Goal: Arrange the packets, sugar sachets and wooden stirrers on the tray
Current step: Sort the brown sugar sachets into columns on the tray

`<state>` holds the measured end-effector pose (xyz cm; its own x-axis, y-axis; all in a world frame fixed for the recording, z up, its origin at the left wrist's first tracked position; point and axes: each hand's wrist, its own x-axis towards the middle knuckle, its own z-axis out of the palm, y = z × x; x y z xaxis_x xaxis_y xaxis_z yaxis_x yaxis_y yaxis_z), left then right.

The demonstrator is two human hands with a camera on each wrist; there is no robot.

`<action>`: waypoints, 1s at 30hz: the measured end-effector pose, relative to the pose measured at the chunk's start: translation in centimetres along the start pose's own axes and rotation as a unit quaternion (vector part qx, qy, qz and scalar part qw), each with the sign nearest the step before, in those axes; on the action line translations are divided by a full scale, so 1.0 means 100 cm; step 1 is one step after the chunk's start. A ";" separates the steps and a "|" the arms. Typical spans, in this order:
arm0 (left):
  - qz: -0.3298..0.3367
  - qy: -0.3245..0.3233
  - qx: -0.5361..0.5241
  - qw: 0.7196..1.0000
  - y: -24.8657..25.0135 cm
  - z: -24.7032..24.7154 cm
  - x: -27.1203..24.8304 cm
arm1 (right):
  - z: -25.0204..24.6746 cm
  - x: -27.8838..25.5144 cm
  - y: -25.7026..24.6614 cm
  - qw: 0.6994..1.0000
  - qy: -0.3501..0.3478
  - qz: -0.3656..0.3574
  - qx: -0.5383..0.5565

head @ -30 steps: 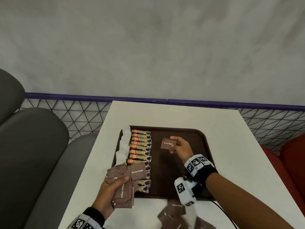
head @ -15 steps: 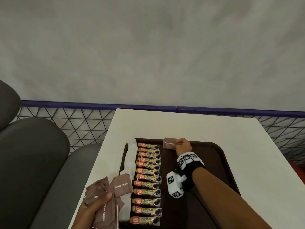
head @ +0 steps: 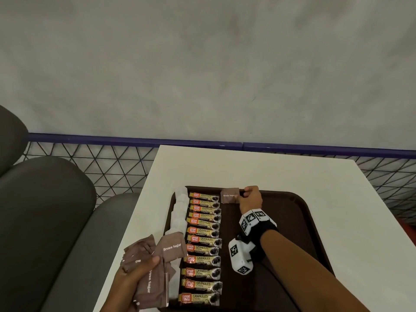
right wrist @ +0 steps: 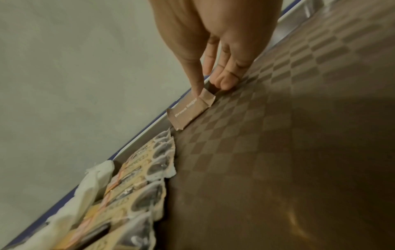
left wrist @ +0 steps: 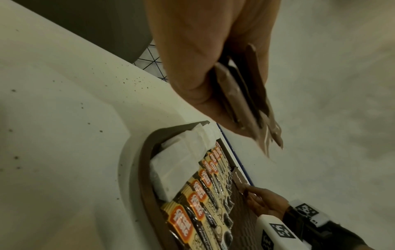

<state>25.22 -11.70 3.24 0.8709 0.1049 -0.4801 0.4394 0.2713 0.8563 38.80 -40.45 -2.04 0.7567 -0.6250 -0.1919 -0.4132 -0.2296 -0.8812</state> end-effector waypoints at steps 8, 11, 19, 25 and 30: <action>-0.011 -0.088 -0.027 0.996 -0.001 0.018 -0.014 | -0.028 -0.047 -0.002 0.996 -0.061 -0.045 0.036; -0.011 -0.098 -0.026 0.995 -0.005 0.026 -0.021 | -0.038 -0.077 -0.005 0.981 -0.177 -0.071 0.037; -0.021 -0.093 -0.018 0.995 -0.008 0.040 -0.032 | -0.056 -0.130 -0.016 0.908 -0.414 -0.024 0.055; -0.021 -0.072 -0.016 0.997 -0.010 0.045 -0.035 | -0.058 -0.139 -0.009 0.898 -0.432 -0.039 0.070; -0.029 -0.053 -0.023 0.998 -0.012 0.043 -0.033 | -0.061 -0.124 -0.007 0.927 -0.366 -0.016 0.079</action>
<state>22.75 -16.45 4.60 0.8634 -0.0130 -0.5044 0.4819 0.3175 0.8167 26.61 -37.06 3.58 0.9323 0.0676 -0.3553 -0.3489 -0.0907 -0.9328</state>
